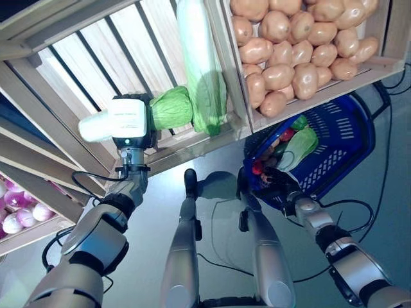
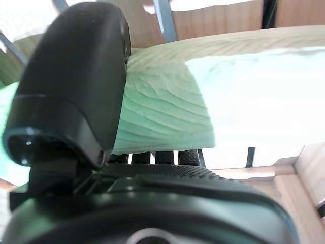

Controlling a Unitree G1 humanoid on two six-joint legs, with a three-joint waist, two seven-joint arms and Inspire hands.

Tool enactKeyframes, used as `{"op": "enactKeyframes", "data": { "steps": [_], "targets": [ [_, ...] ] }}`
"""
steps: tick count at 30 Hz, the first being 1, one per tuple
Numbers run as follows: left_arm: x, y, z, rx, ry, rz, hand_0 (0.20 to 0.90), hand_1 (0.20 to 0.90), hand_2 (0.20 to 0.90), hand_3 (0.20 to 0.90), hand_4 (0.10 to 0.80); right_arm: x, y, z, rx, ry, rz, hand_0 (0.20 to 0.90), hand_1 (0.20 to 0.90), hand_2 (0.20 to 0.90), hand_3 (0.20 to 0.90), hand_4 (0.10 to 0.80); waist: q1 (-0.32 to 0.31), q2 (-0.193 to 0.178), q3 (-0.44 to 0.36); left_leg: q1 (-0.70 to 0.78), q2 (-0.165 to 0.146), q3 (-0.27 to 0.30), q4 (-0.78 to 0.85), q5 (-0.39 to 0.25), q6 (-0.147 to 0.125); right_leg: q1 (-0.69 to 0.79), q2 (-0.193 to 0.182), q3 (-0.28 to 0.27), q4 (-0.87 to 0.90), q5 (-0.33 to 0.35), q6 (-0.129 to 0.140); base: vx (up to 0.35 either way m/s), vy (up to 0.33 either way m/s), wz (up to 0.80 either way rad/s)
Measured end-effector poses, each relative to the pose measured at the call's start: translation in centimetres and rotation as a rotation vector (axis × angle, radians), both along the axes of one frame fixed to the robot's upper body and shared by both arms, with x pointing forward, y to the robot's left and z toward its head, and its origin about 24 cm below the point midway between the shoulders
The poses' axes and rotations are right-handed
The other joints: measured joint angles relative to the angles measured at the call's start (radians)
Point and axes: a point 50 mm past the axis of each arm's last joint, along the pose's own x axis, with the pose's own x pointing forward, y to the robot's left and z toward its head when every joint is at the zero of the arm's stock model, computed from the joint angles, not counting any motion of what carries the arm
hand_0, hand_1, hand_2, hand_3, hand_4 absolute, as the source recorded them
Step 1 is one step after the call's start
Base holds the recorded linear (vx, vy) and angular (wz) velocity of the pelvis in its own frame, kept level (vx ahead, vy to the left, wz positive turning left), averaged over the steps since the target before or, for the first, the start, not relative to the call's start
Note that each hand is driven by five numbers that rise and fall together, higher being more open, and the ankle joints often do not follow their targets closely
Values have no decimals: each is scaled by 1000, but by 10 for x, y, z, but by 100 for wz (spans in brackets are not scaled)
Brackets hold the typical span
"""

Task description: Put vegetables into the basket

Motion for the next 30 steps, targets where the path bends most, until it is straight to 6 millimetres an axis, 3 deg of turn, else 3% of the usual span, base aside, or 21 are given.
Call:
{"op": "enactKeyframes", "data": {
  "steps": [4,8,12,16,19,22,24,26,30],
  "targets": [
    [-14,1,-21,-95,16,-40,300,300,300,300,400,-9,2,-6,18,-11,15,900,900,900,900,800,7,0,-1,116,5,4,-31,-4,-4,111,1,-1,-25,-6,4,73,-10,-6],
    [-29,-1,-29,-210,-31,-88,300,300,300,300,400,-30,2,-11,74,-69,39,900,900,900,900,800,15,1,-2,194,13,0,-56,-7,0,193,6,-5,-55,-8,1,128,-51,3],
    [-58,-3,-50,-331,-37,-121,300,300,300,300,400,-56,10,-10,178,-130,38,900,900,900,900,800,17,5,-5,289,17,3,-88,-11,-2,298,12,-6,-109,0,12,145,-10,-2],
    [-93,-13,-75,-471,42,-170,300,300,300,300,400,-75,3,5,256,-237,-8,900,900,900,900,800,28,31,-31,383,15,1,-101,-37,1,426,13,-17,-185,10,17,241,20,5],
    [-111,-13,-80,-616,90,-208,300,300,300,300,400,-84,-7,23,291,-328,-22,900,900,900,900,800,38,53,-54,432,14,0,-101,-50,4,493,13,-23,-223,11,18,226,-1,6],
    [-128,-10,-89,-897,138,-212,300,300,300,300,400,-92,-12,34,304,-385,14,900,900,900,900,800,43,66,-141,460,15,-2,-101,-68,1,545,17,-29,-265,12,19,155,-27,7],
    [-129,-11,-89,-1115,150,-235,300,300,300,300,400,-94,-12,38,309,-407,31,900,900,900,900,800,47,66,-162,487,18,-2,-101,-77,-2,573,19,-30,-265,4,20,170,-56,1],
    [-129,-21,-91,-1343,193,-308,300,300,300,300,400,-98,-12,36,313,-394,39,900,900,900,900,800,50,59,-206,501,19,-2,-101,-86,-1,589,20,-32,-265,-5,20,152,-54,3],
    [-125,-43,-81,-1598,274,-538,300,300,300,300,400,-108,-9,26,326,-344,54,900,900,900,900,800,62,40,-246,519,19,-5,-101,-89,0,607,20,-32,-265,-8,20,82,-31,0]
  ]
}}
